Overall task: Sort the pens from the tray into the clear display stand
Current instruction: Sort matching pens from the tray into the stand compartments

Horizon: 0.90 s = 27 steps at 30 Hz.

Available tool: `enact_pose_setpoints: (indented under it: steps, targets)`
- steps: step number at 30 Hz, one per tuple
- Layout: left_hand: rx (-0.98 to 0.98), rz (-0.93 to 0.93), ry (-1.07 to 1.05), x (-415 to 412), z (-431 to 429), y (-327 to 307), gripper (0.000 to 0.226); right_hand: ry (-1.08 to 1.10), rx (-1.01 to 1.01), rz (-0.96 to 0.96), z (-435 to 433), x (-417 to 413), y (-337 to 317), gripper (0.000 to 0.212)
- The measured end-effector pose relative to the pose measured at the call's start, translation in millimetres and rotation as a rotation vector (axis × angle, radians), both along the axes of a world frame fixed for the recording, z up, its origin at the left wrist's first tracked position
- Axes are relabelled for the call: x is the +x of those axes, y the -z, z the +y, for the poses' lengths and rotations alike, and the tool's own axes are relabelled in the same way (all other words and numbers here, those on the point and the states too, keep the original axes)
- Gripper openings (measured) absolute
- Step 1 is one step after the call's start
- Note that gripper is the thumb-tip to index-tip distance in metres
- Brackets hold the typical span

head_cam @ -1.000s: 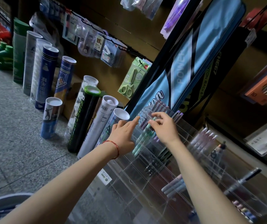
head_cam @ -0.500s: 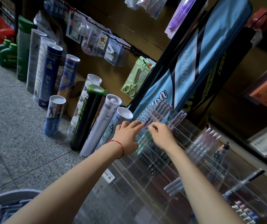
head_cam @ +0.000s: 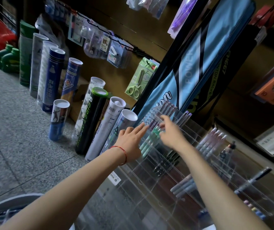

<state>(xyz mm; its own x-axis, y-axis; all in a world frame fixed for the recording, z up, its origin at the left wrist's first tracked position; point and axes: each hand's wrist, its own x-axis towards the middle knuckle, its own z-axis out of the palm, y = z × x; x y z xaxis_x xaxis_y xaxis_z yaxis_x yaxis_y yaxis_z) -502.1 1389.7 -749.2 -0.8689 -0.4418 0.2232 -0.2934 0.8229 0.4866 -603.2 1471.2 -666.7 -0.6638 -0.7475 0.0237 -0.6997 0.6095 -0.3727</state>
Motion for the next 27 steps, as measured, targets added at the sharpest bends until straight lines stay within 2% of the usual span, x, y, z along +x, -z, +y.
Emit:
enact_pose_setpoints:
  steps: [2,4,7,9,12,16,19,23,27]
  targets:
    - [-0.019,-0.006,-0.01,13,-5,3,0.08,-0.014,-0.205,0.048,0,5,-19,0.063]
    - [-0.016,-0.023,-0.031,32,-14,5,0.076,-0.045,-0.388,0.106,-5,16,-34,0.049]
    - [0.0,-0.073,-0.104,66,-30,12,0.07,-0.145,-0.488,0.048,-21,43,-30,0.036]
    - [0.013,-0.117,-0.168,93,-37,26,0.066,-0.227,-0.426,-0.056,-34,66,-7,0.031]
    - [0.052,-0.197,-0.22,144,-45,59,0.059,-0.36,-0.221,-0.177,-53,104,40,0.028]
    - [0.145,-0.328,-0.29,211,-51,109,0.041,-0.408,0.007,-0.408,-72,152,109,0.017]
    - [0.201,-0.577,-0.333,248,-50,145,0.025,-0.429,0.147,-0.596,-77,184,169,0.017]
    - [0.288,-0.958,-0.344,282,-48,189,0.031,-0.326,0.248,-0.742,-61,207,254,0.026]
    - [0.408,-1.087,-0.362,305,-48,216,0.034,-0.342,0.427,-0.726,-46,213,301,0.017]
